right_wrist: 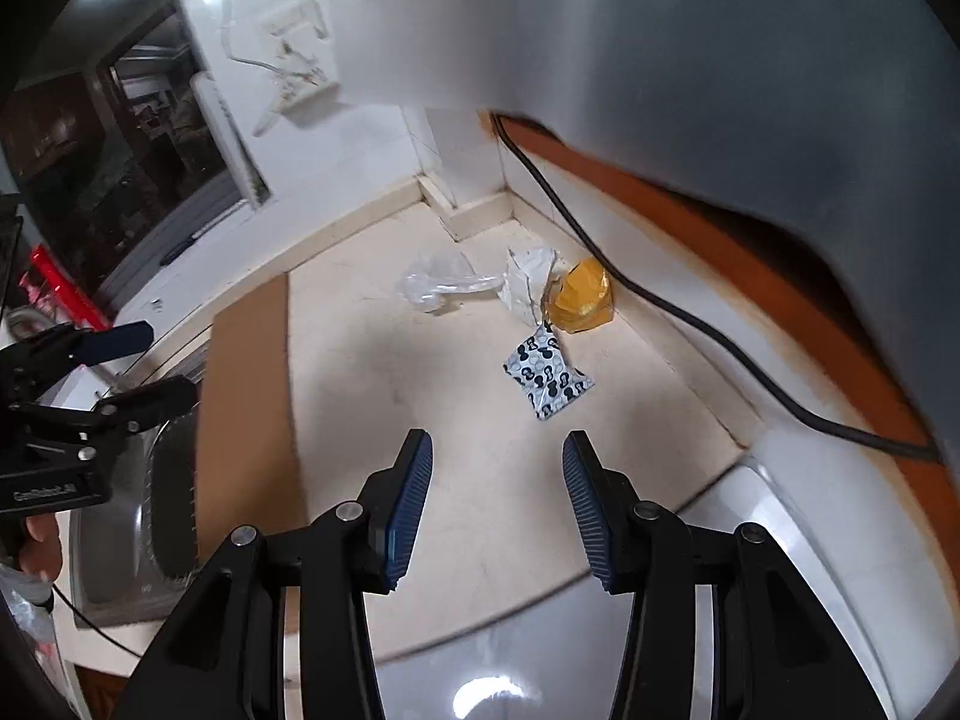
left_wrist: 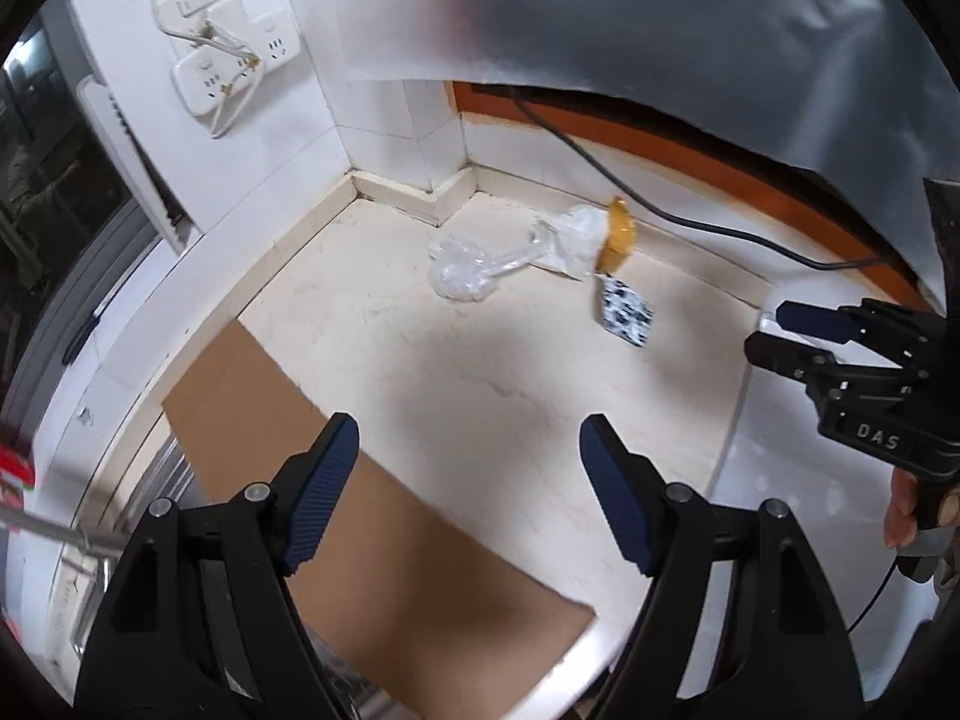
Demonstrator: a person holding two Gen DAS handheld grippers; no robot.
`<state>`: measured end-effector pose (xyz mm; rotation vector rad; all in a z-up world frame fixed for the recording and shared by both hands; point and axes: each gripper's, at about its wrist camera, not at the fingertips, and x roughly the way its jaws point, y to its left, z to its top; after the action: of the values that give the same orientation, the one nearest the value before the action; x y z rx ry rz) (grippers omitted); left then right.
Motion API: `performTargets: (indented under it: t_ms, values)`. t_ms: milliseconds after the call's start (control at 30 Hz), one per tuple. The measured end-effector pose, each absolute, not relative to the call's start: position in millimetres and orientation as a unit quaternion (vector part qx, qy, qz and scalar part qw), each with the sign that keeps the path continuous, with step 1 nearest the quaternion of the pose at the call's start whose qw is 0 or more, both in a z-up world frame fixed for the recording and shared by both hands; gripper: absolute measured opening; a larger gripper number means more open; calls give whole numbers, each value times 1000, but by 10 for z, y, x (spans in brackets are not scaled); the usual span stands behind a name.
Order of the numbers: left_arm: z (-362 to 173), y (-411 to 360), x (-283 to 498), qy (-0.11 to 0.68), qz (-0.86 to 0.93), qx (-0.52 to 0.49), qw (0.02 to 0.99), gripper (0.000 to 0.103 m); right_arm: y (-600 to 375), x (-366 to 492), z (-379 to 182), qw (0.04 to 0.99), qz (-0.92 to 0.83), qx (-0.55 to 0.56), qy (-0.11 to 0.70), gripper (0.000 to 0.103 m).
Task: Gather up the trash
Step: 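Move both tools back up to the counter corner toward the remaining trash, then grasp the clear plastic bag with the left gripper while the right grasps the patterned packet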
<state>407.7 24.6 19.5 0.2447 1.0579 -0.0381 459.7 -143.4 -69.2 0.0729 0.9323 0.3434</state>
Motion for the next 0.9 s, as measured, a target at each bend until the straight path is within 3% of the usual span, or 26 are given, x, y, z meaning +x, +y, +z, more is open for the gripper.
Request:
performTargets:
  t_ms: [767,900]
  values:
    - [-1305,916,6140,546,-57,-18,836,73,-1085,5766,-2016,874,80,33,478,46]
    - [-1552,887,6314,555,-49,-26,830,66,-1085,5839,-2081,877,89,48,470,46]
